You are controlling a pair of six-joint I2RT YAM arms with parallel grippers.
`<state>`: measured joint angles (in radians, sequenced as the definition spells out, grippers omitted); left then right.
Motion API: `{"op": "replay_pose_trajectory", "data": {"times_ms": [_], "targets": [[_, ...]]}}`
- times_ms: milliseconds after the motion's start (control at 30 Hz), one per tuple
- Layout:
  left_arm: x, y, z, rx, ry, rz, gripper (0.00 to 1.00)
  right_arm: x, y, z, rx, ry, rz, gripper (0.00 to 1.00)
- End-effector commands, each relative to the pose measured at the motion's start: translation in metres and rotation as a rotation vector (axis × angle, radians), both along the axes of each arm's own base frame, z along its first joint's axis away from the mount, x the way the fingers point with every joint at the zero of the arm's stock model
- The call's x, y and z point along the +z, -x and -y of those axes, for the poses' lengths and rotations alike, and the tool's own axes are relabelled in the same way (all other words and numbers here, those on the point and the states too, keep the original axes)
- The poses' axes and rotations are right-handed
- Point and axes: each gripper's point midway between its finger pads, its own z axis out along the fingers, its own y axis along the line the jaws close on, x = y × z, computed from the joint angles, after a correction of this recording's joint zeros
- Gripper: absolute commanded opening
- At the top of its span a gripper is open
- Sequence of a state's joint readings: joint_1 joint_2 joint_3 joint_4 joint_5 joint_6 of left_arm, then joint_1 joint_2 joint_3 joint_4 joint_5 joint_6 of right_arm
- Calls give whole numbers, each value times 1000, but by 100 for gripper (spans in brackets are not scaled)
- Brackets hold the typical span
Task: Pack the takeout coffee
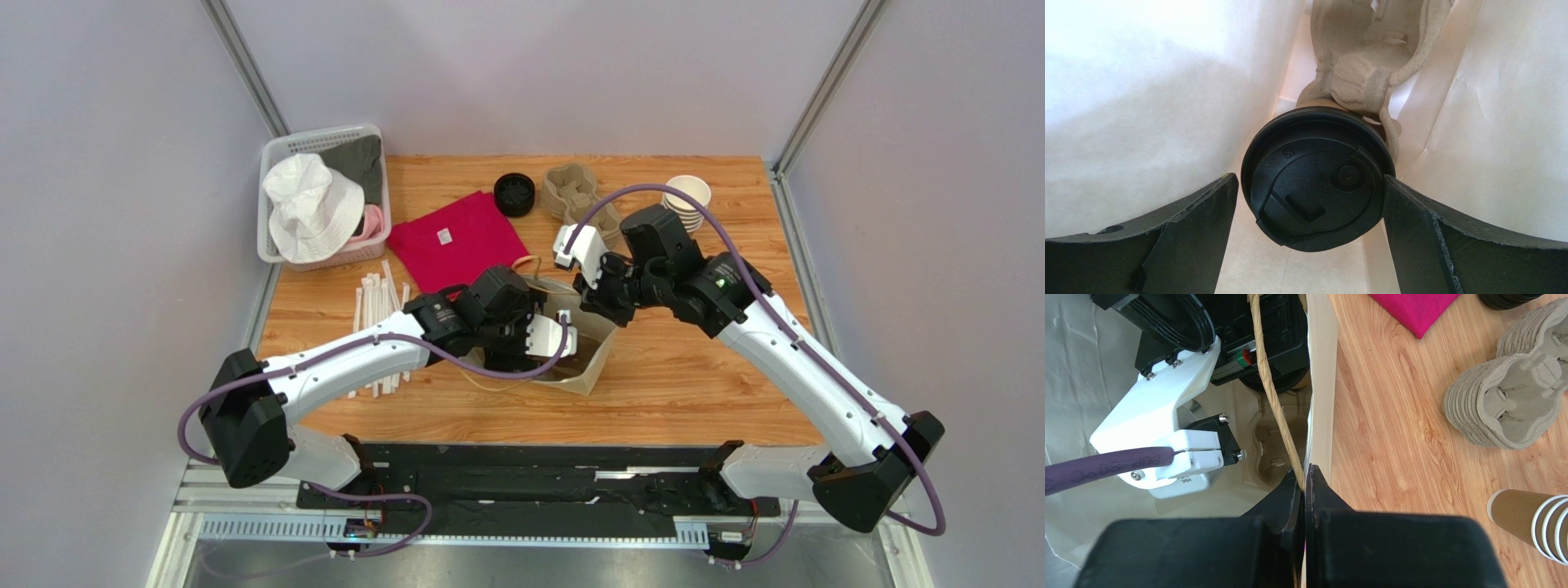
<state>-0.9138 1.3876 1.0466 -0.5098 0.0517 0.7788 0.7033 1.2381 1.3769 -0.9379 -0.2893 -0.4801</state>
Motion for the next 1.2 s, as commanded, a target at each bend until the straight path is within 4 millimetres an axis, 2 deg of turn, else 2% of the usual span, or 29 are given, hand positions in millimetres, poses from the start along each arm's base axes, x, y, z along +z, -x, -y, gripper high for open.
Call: {"op": "replay_pose_trajectory", "data": {"times_ms": [0,233,500,967,1167], "targets": [[30,-2,4,-2,58,11,94,10,-4,-1,17,-18,47,0],[33,5,4,-34,49,-17,95,7,-7,-2,11,-8,48,0],[33,3,3,-35,50,-1,96,3,-11,-1,-2,6,50,0],[51,5,7,-74,104,50,97,-6,-18,1,-29,34,47,0],[44,8,6,-101,84,40,97,3,-26,0,-67,-14,17,0]]}}
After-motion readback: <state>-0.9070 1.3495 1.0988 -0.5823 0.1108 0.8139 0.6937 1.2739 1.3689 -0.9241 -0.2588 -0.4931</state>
